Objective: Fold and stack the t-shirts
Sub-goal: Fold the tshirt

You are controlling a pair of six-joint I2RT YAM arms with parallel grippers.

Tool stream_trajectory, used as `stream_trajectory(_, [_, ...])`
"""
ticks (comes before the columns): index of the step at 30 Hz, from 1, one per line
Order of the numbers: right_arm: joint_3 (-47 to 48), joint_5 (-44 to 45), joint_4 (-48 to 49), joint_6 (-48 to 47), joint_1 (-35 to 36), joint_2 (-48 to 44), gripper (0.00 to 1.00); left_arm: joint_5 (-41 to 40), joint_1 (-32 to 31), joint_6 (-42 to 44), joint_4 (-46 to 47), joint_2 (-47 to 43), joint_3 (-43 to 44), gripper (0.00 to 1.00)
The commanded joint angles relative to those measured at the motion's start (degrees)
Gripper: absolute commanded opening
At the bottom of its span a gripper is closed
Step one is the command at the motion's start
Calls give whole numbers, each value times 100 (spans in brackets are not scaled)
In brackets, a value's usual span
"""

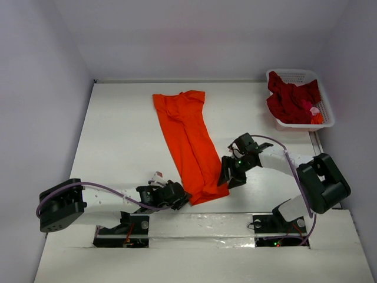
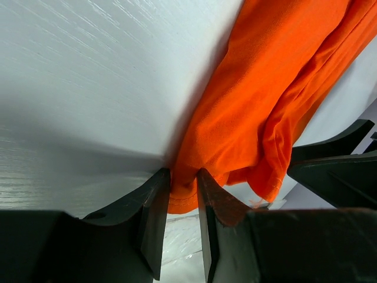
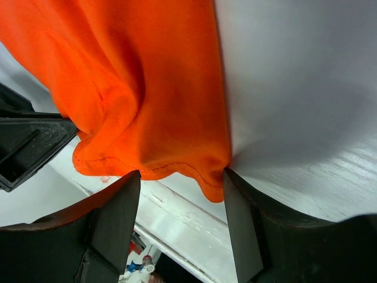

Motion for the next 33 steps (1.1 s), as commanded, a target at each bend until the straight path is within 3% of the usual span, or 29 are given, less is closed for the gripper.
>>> stream_trajectory(1, [66,-82,142,-61,-41,17,63,-65,-35,-245,-577,-17,83,23])
stream_trajectory(13, [251,1271,-623,-35,-41,-553,61,-38,-35,-254,-595,0,92,23])
stream_trajectory(33, [23,393,80,-61,-41,176,60,-38,-35,-263,-586,-17,83,23])
